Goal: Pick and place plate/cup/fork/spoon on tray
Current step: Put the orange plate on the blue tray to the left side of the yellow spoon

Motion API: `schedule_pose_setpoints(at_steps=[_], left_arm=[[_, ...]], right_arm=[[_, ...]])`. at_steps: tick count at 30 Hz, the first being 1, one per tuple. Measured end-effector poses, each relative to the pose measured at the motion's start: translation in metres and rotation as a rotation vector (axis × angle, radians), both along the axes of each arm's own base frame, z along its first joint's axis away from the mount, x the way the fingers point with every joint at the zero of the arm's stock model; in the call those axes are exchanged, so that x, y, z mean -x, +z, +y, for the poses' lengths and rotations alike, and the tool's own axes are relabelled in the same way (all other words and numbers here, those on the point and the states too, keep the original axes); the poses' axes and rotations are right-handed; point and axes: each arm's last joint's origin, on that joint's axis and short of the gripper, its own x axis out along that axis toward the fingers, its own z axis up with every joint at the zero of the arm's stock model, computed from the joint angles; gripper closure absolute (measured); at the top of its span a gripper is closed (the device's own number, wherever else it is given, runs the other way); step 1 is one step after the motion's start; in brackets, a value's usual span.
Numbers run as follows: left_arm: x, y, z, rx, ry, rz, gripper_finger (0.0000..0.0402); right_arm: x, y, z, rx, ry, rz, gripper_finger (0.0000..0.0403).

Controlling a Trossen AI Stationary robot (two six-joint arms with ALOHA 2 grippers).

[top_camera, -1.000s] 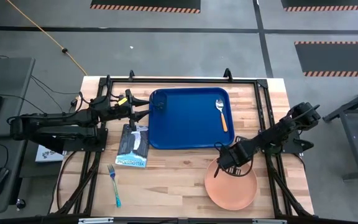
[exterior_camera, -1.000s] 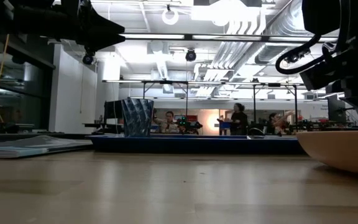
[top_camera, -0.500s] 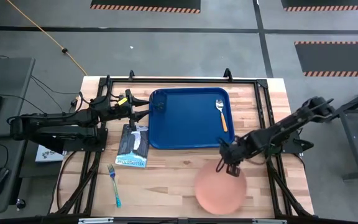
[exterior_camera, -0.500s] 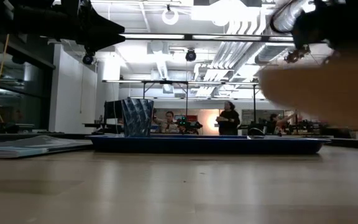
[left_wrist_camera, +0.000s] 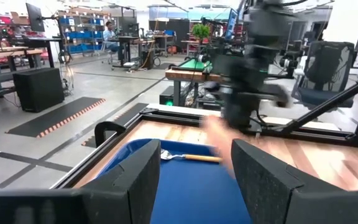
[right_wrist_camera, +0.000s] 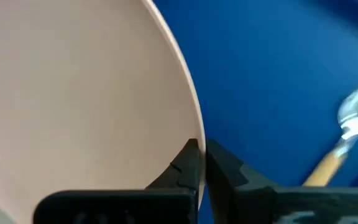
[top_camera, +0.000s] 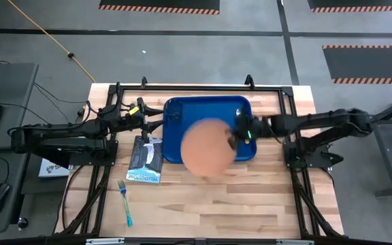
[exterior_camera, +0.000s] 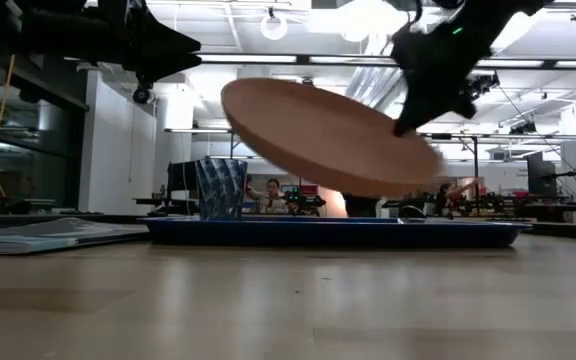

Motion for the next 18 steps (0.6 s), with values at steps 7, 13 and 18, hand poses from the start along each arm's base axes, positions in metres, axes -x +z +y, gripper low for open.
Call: schedule_pose_setpoints(at_steps=[7,13,18], left_arm=[[0.0,0.0,0.0,-0.008,0.004,0.003,0.0216],[0.0,0.0,0.0,-0.008,0.004,0.004,0.0216],[0.0,0.0,0.0,-0.007,0.004,0.003,0.0216]], right_arm=[[0.004,-0.002,-0.058,-0.075,-0.172,-0.038,0.0403],[-0.008,-0.032,-0.072,-0.174,-0.165,0.07,0.0403],[-0.023,-0.053,-0.083,-0.16,-0.175,0.082,0.0403]])
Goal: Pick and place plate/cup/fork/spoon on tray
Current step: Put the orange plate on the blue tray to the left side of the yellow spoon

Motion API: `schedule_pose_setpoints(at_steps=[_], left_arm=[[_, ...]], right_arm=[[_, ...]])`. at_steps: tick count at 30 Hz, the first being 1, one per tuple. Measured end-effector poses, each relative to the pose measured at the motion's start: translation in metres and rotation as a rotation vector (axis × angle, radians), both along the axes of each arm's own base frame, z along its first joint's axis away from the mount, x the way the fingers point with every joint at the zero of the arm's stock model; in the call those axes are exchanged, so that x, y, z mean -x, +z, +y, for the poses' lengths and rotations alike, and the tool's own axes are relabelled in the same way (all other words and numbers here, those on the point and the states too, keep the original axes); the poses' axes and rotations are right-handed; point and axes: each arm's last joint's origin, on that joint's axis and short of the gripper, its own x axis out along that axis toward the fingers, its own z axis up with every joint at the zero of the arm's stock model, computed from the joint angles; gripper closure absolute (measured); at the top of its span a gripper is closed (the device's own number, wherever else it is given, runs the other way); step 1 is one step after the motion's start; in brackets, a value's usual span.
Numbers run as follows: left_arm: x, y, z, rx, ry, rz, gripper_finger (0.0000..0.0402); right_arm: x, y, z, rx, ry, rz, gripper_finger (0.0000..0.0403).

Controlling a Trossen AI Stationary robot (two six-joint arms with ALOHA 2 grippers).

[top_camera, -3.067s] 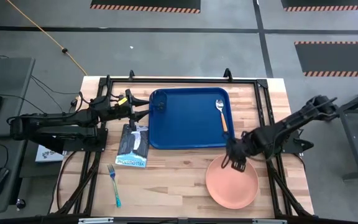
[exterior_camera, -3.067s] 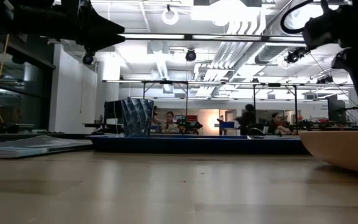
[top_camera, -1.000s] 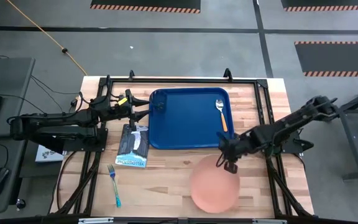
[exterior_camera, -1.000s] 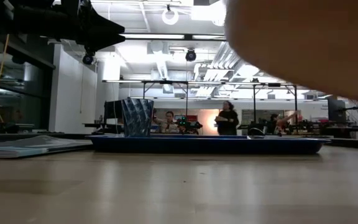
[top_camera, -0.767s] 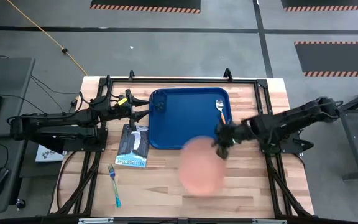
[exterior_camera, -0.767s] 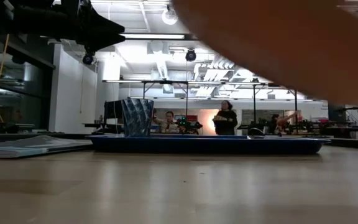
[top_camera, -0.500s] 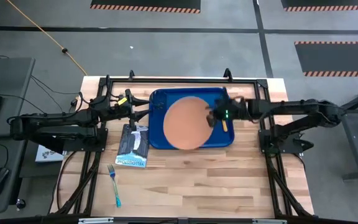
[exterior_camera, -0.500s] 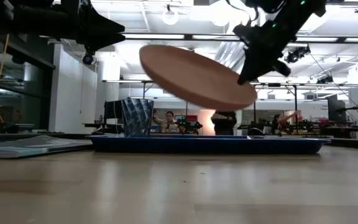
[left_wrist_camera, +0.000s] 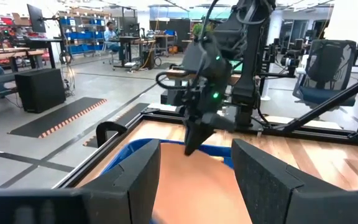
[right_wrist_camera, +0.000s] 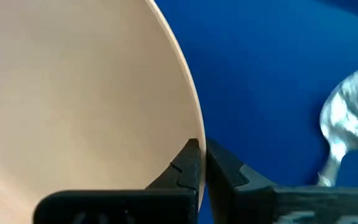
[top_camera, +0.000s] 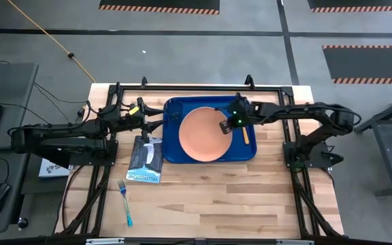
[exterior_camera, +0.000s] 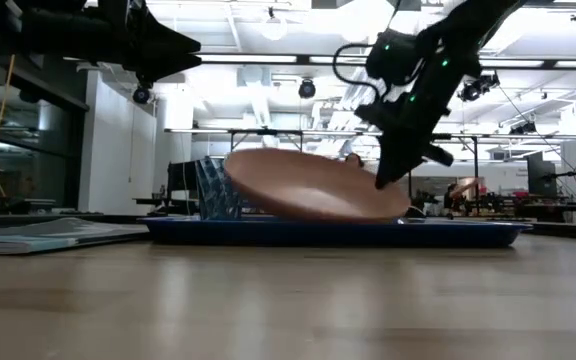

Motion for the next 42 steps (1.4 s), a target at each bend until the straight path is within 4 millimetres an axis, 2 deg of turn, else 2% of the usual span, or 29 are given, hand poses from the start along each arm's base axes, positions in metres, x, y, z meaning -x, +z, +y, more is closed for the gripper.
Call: schedule_pose_setpoints(at_steps=[11,23,30,34,42], left_arm=[[0.0,0.0,0.0,0.001,0.0,0.001,0.0216],[0.0,0.0,0.0,0.012,-0.006,-0.003,0.0216],[0.015,0.015,-0.006,0.011,-0.07,-0.11,0.0216],[0.019,0.018,-0.007,0.005,-0.07,-0.131,0.0216],[0.016,0.012,-0.006,0.021,-0.05,-0.08,0.0216]], right_arm=[[0.003,-0.006,-0.021,-0.001,-0.07,-0.002,0.0403],[0.005,-0.007,-0.021,0.009,-0.097,0.018,0.0403],[0.005,-0.007,-0.021,0.028,-0.063,0.03,0.0399],[0.004,-0.006,-0.021,0.038,-0.052,0.027,0.0364],[-0.001,-0.002,-0.024,0.088,-0.046,-0.033,0.0277]])
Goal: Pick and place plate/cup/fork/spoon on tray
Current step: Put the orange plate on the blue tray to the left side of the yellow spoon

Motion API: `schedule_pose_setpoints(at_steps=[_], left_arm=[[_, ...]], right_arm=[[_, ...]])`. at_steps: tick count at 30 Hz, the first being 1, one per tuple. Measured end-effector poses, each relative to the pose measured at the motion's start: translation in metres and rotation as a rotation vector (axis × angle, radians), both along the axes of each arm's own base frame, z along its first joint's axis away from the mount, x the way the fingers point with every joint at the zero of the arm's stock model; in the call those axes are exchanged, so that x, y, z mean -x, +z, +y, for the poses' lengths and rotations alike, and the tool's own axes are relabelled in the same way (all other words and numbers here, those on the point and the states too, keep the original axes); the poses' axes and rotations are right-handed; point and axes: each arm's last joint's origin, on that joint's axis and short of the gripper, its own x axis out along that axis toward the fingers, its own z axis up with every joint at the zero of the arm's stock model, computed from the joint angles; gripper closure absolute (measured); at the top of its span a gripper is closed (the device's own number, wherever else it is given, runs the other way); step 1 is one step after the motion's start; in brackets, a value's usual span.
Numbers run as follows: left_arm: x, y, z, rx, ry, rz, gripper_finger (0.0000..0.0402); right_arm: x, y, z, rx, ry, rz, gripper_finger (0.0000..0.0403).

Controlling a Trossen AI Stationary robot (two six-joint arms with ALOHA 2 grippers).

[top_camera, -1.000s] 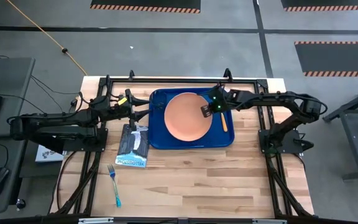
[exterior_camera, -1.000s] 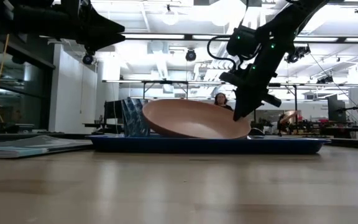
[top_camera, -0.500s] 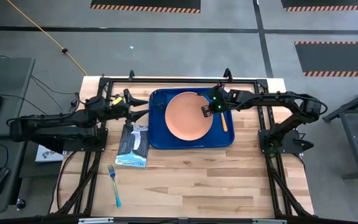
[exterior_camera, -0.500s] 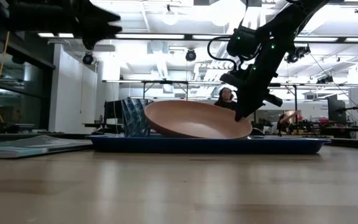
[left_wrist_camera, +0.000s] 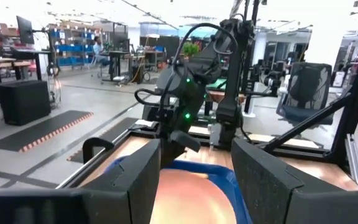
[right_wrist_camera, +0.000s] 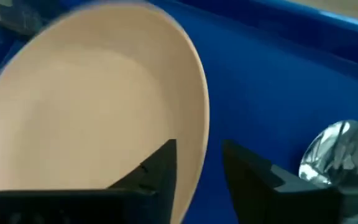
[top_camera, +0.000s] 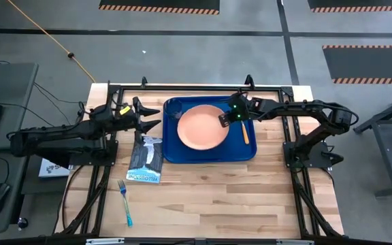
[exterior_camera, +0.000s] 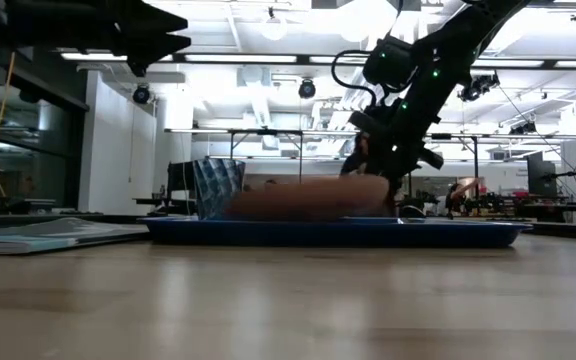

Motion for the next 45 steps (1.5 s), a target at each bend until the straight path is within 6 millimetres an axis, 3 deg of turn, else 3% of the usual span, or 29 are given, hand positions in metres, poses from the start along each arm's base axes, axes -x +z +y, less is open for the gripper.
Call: schedule_pose_setpoints(at_steps=[9,21,26,32,36,40,45], left_arm=[[-0.001,-0.001,0.0,0.002,0.001,0.01,0.0216],[-0.001,-0.001,0.0,0.003,0.002,0.011,0.0216],[-0.001,-0.002,0.0,0.004,0.002,0.018,0.0216],[-0.001,-0.002,0.0,0.004,0.003,0.016,0.0216],[-0.001,-0.002,0.001,-0.01,0.02,0.019,0.0216],[-0.001,-0.002,0.001,-0.01,0.039,0.02,0.0216],[-0.001,-0.002,0.001,-0.01,0.041,0.02,0.0216]], right_arm=[[-0.002,0.002,-0.001,0.104,0.118,0.032,0.0261],[-0.031,0.018,0.03,0.321,0.391,-0.112,0.0261],[-0.041,0.023,0.041,0.372,0.426,-0.192,0.0261],[-0.064,-0.017,0.036,0.35,0.393,-0.194,0.0272],[-0.081,-0.049,0.031,0.334,0.381,-0.188,0.0315],[-0.092,-0.058,0.027,0.328,0.37,-0.157,0.0387],[-0.096,-0.074,0.025,0.312,0.355,-0.07,0.0387]])
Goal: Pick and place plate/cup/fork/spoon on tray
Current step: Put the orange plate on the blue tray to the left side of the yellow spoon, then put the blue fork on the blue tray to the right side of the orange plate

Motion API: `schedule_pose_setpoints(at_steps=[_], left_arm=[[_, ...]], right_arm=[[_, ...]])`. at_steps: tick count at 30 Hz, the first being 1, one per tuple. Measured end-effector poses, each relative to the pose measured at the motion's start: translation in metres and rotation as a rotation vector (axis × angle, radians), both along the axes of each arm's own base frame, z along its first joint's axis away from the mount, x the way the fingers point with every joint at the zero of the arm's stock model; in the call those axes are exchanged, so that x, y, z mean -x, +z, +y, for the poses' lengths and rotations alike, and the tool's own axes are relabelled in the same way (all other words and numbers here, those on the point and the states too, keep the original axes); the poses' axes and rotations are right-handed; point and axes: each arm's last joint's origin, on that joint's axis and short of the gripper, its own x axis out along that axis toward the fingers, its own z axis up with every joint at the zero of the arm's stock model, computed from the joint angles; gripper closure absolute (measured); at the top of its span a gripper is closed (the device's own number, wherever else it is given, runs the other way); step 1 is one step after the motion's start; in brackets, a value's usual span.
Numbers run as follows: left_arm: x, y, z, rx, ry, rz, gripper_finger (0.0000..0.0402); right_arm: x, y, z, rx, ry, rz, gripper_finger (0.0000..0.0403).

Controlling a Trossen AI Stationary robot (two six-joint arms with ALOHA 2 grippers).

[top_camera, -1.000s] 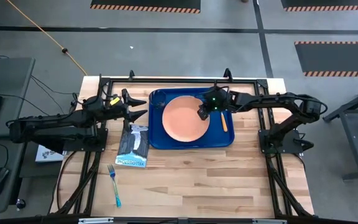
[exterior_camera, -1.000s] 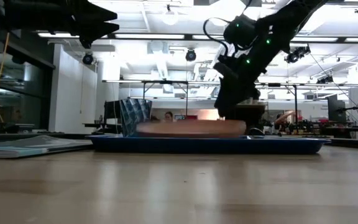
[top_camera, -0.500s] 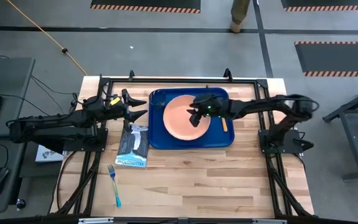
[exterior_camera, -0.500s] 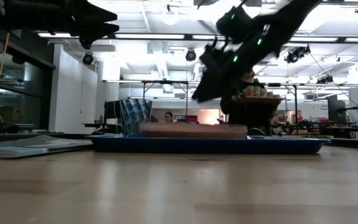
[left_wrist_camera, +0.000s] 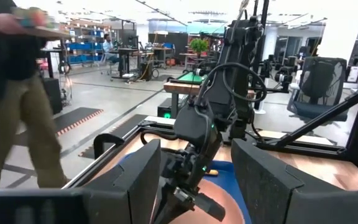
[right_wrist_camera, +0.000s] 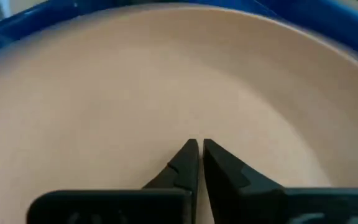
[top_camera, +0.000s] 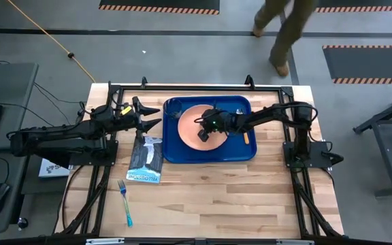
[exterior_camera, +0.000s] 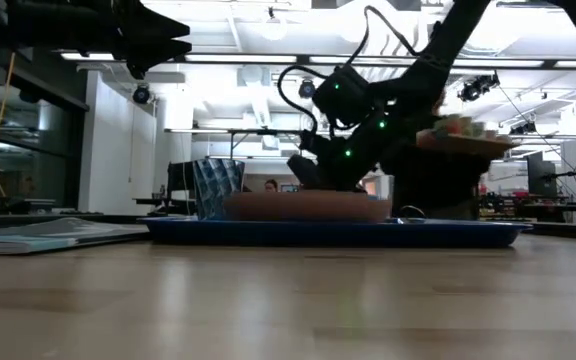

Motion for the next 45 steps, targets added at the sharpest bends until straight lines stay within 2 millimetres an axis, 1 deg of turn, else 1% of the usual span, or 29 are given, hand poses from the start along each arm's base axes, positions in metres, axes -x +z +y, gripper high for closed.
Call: schedule_pose_setpoints(at_steps=[3,18,21,23,24,28,31,33,35,38,40,43,45], left_arm=[[0.0,0.0,0.0,0.0,0.0,0.0,0.0216],[0.0,0.0,0.0,0.0,0.0,0.001,0.0216],[0.0,0.0,0.0,0.0,0.0,0.001,0.0216],[0.0,0.0,0.0,0.0,-0.001,0.001,0.0216],[0.0,0.0,0.0,0.0,-0.001,0.001,0.0216],[0.0,-0.001,0.0,0.002,-0.001,0.006,0.0216],[0.0,-0.003,0.0,0.014,-0.002,0.026,0.0216],[0.0,-0.005,0.0,0.02,-0.002,0.044,0.0216],[0.0,-0.006,0.0,0.023,-0.003,0.055,0.0216],[0.0,-0.006,0.0,0.06,-0.012,0.049,0.0216],[-0.001,-0.006,-0.002,0.116,-0.039,0.038,0.0216],[-0.003,-0.003,-0.008,0.173,-0.107,0.037,0.0216],[-0.006,0.005,-0.013,0.197,-0.145,0.054,0.0216]], right_arm=[[0.001,-0.003,-0.001,0.01,-0.01,0.024,0.0399],[0.003,-0.005,-0.003,0.005,-0.017,0.045,0.0402],[0.005,0.0,-0.003,0.007,-0.016,0.044,0.0402],[0.006,0.01,-0.003,0.024,-0.006,0.03,0.0403],[0.007,0.018,-0.002,0.042,0.003,0.012,0.0402],[0.015,0.059,0.001,0.086,0.024,-0.06,0.0402],[0.024,0.082,0.01,0.101,0.049,-0.063,0.0402],[0.028,0.094,0.02,0.119,0.063,-0.077,0.0402],[0.03,0.098,0.03,0.147,0.065,-0.064,0.0403],[0.034,0.098,0.045,0.216,0.067,-0.128,0.0403],[0.043,0.09,0.051,0.226,0.052,-0.203,0.0403],[0.064,0.074,0.054,0.202,0.02,-0.297,0.0403],[0.077,0.068,0.054,0.204,-0.012,-0.345,0.0403]])
